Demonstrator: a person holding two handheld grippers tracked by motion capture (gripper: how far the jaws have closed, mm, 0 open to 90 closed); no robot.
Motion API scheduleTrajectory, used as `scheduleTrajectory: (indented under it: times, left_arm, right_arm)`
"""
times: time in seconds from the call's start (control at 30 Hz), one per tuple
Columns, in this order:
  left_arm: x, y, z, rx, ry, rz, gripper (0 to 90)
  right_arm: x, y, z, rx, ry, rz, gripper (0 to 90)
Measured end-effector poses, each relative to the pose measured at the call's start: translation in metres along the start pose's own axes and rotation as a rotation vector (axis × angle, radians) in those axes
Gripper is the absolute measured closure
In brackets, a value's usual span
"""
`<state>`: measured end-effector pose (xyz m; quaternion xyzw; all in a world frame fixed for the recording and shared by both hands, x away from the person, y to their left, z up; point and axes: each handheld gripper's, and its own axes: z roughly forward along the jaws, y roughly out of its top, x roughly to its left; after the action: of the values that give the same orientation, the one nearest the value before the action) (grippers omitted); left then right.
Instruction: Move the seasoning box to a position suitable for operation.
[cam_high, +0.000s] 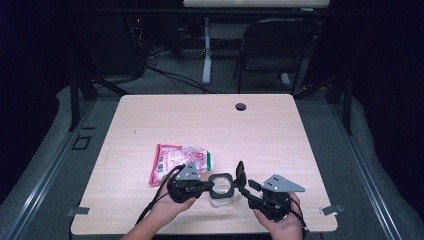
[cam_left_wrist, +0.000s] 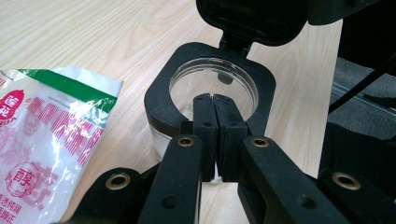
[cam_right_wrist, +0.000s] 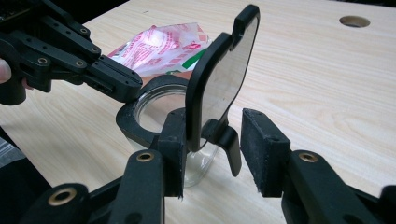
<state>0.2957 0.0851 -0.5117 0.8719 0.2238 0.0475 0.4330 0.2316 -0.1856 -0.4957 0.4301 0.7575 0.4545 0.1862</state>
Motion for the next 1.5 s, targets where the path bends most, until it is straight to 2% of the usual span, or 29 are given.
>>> scheduleTrajectory:
  times: [0.13, 0.2, 0.27, 0.47, 0.6, 0.73, 0.9, 1.03, 1.23, 1.5]
  left_arm:
    - [0.0, 0.0, 0.0, 0.0, 0.002, 0.0, 88.1]
    - [-0.001, 0.0, 0.0, -0.005, 0.0, -0.01, 87.6]
    - [-0.001, 0.0, 0.0, -0.008, -0.002, -0.015, 84.1]
    - [0.0, 0.0, -0.001, -0.019, 0.044, -0.007, 78.1]
    - [0.005, 0.0, -0.003, -0.026, 0.055, -0.015, 74.0]
    - [0.008, 0.0, -0.003, -0.039, 0.064, -0.032, 69.4]
    - [0.009, 0.0, -0.001, -0.041, 0.069, -0.037, 66.0]
    - [0.008, -0.001, 0.002, -0.03, 0.07, -0.034, 64.1]
    - [0.009, -0.002, 0.003, -0.036, 0.045, -0.052, 64.0]
    - [0.007, -0.003, 0.004, -0.036, 0.015, -0.047, 65.8]
  right_arm:
    - [0.0, -0.001, 0.001, 0.011, -0.003, 0.004, 62.8]
    - [0.001, -0.001, 0.001, 0.017, 0.002, 0.011, 66.7]
    - [0.002, -0.001, 0.003, 0.012, 0.006, 0.016, 68.2]
    - [0.005, 0.0, 0.008, 0.024, -0.002, 0.01, 69.0]
    - [0.004, 0.001, 0.01, 0.03, 0.004, 0.014, 77.2]
    - [0.0, 0.002, 0.01, 0.042, 0.0, 0.013, 79.7]
    - [-0.011, 0.004, 0.012, 0.032, 0.01, 0.053, 83.1]
    - [-0.02, 0.006, 0.016, 0.032, 0.021, 0.066, 85.2]
    - [-0.026, 0.009, 0.021, 0.027, 0.033, 0.074, 85.6]
    - [-0.033, 0.015, 0.03, 0.023, 0.052, 0.084, 86.0]
